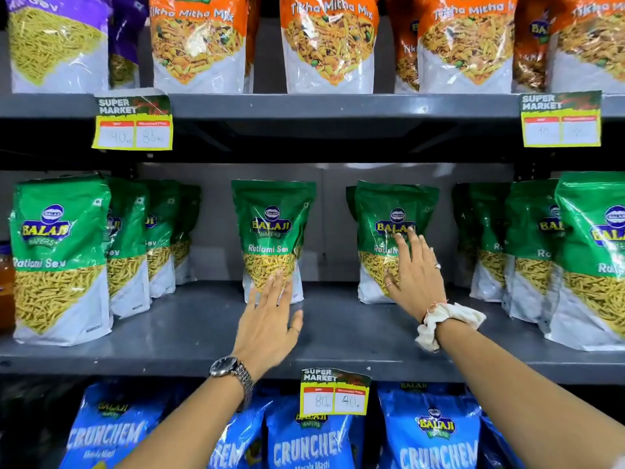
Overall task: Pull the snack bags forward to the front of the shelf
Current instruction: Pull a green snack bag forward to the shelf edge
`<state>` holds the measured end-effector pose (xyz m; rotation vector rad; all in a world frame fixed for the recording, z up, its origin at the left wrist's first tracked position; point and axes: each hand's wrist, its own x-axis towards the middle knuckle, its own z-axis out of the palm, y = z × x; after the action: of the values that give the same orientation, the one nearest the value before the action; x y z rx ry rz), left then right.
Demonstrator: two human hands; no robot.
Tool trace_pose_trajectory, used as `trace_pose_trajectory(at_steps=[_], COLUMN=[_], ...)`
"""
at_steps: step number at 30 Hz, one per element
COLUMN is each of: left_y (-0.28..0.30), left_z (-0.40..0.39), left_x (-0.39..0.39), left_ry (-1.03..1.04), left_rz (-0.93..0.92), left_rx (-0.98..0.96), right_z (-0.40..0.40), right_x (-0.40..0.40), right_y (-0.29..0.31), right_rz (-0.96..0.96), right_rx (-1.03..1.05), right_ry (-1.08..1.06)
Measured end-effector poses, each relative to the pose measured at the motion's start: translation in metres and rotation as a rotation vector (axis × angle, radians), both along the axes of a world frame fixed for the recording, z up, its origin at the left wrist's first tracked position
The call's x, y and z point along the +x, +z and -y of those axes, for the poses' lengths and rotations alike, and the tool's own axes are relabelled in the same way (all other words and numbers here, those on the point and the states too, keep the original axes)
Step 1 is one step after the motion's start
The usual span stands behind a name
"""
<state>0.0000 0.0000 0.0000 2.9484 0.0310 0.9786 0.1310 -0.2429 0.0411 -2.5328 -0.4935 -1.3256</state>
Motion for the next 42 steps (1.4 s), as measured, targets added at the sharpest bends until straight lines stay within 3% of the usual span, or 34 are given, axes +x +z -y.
trace_pose_trajectory(at_steps=[6, 11, 26, 42], left_y=[-0.026, -0.032, -0.034, -0.028], left_z=[-0.021, -0.022, -0.019, -0.018], left_x=[-0.003, -0.003, -0.006, -0.007], left_ry=[0.025, -0.007, -0.008, 0.018], left_rz=[-0.165, -0.145, -0.098, -0.24], left_rx=[-0.066, -0.079, -0.03, -0.02], right_z=[-0.013, -0.029, -0.036, -0.024], right_x=[0.021, 0.039, 0.065, 0.035], right_y=[-0.013, -0.019, -0.012, -0.009], right_rz=[-0.218, -0.305, -0.288, -0.208], right_rx=[0.024, 0.046, 0.257, 0.282], right_ry=[-0.058, -0.093, -0.027, 0.088])
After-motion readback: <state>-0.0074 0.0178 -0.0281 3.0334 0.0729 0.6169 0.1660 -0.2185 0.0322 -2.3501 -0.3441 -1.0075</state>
